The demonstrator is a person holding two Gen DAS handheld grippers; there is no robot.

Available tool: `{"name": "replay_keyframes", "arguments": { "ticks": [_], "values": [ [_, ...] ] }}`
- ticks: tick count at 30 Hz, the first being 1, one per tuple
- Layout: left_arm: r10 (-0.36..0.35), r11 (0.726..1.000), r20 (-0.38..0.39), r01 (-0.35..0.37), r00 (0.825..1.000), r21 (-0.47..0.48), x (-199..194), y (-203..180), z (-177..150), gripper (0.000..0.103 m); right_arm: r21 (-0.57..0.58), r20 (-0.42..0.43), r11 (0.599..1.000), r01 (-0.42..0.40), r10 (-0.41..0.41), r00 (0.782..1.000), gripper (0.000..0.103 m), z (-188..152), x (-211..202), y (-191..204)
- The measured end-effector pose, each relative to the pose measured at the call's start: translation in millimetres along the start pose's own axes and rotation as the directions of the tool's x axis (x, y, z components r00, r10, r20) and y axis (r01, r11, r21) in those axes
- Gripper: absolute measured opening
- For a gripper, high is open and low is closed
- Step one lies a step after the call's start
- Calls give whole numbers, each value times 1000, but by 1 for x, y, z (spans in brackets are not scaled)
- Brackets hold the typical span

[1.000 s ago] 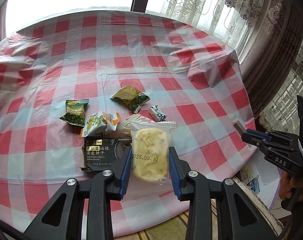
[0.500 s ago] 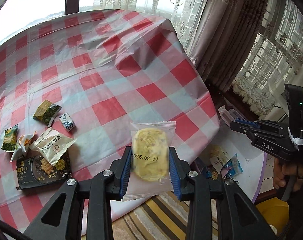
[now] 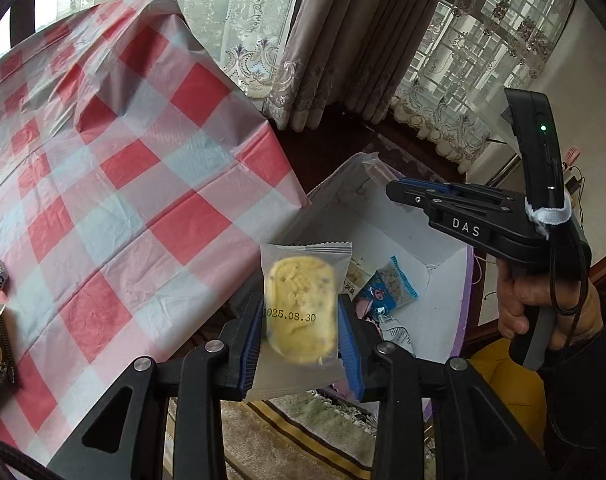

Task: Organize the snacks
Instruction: 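Carry the cake bag and stick wrapper into the white box and release, then move both tools back over the snacks on the table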

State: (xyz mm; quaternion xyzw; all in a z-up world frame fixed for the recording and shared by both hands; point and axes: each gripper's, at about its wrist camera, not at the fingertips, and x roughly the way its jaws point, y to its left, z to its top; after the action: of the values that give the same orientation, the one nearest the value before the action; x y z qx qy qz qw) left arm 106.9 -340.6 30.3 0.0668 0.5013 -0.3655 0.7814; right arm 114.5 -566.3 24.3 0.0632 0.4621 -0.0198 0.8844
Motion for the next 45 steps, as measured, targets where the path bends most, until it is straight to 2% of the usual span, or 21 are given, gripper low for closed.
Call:
{"name": "replay_keyframes", "arguments": {
  "ticks": [3, 5, 7, 18, 21, 23, 25, 31, 37, 45],
  "values": [
    [-25, 999, -30, 25, 999, 19, 7, -12, 0, 38, -6, -6, 1000, -18, 18, 1000, 17, -1, 2, 0],
    [-29, 999, -53, 30, 998, 23, 12, -15, 1, 48, -10, -8, 1000, -18, 18, 1000, 19, -1, 3, 2],
    [-23, 999, -53, 24, 998, 20, 12, -15, 1, 54, -8, -12, 1000, -24, 24, 1000, 19, -1, 4, 2],
    [-21, 999, -30, 20, 999, -36, 4, 2, -1, 55, -9, -6, 1000, -23, 23, 1000, 20, 3, -2, 8],
    [-16, 999, -19, 15, 1000, -53, 0, 8, -1, 55, -23, -7, 999, -29, 29, 1000, 28, 5, -3, 16],
    [-9, 998, -8, 9, 1000, -64, -3, 13, -2, 55, -35, -8, 999, -36, 36, 999, 38, 7, -3, 22],
    [-1, 997, 5, 1, 1000, -80, -7, 19, -3, 55, -51, -7, 998, -43, 42, 999, 42, 9, -3, 31],
    [32, 989, 53, -23, 998, -149, -23, 48, -7, 55, -103, -8, 992, -73, 73, 997, 51, 17, -3, 65],
    [84, 971, 102, -58, 991, -231, -44, 87, -15, 55, -148, -24, 982, -114, 111, 993, 53, 23, 5, 107],
    [203, 925, 160, -136, 966, -355, -80, 153, -31, 55, -195, -26, 966, -172, 170, 985, 61, 36, 16, 173]
  ]
}}
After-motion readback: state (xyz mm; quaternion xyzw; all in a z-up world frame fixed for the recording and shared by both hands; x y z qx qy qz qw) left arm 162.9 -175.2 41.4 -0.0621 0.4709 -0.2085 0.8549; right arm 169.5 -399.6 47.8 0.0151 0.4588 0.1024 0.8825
